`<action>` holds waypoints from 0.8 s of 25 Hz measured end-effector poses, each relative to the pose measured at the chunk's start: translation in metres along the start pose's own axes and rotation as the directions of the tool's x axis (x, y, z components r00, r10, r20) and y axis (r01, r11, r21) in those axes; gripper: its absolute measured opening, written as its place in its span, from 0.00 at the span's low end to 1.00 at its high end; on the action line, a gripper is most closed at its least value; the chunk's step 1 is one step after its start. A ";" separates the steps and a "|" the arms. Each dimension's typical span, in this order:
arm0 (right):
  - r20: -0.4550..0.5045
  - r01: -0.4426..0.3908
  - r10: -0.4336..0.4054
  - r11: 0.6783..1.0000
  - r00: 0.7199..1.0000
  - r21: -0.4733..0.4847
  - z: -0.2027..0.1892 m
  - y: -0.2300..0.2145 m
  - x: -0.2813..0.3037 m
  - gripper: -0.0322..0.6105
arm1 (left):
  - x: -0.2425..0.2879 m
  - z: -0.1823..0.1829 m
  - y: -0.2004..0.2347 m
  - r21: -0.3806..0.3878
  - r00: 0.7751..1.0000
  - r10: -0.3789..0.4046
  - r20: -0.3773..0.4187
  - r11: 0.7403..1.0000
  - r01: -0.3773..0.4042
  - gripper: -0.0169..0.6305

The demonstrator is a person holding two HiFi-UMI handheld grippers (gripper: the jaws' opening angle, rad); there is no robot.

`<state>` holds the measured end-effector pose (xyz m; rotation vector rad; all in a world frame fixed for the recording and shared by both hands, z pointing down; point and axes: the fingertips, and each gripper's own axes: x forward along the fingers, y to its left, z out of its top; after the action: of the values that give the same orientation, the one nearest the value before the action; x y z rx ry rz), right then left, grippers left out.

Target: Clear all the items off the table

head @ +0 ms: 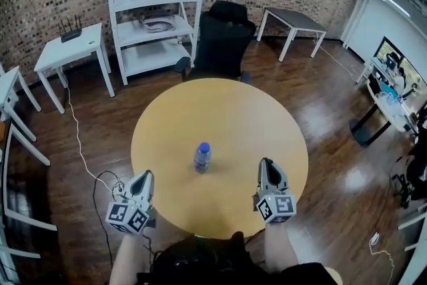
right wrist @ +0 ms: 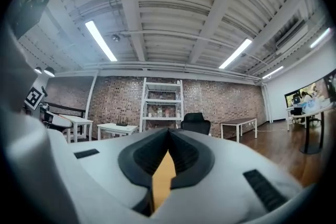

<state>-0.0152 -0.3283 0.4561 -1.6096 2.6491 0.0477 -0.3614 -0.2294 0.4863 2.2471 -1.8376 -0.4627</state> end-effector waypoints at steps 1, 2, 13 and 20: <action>0.001 0.009 -0.009 1.000 1.000 0.000 0.001 -0.003 -0.005 0.05 | 0.004 -0.001 -0.005 0.004 1.000 -0.014 -0.001 1.000 0.014 0.03; 0.001 0.017 -0.017 1.000 1.000 -0.001 0.002 -0.006 -0.009 0.05 | 0.008 -0.002 -0.010 0.006 1.000 -0.027 -0.003 1.000 0.027 0.03; -0.024 0.051 -0.051 0.999 0.998 0.017 -0.003 -0.014 -0.024 0.05 | 0.019 -0.009 -0.026 0.019 0.997 -0.078 -0.025 0.997 0.079 0.03; -0.054 0.030 -0.030 1.000 0.998 0.007 -0.009 -0.015 -0.018 0.05 | 0.022 -0.011 -0.023 0.005 0.998 -0.052 -0.026 0.999 0.052 0.03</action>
<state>0.0065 -0.3196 0.4664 -1.6712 2.6606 -0.0072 -0.3327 -0.2463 0.4865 2.2986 -1.7735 -0.4355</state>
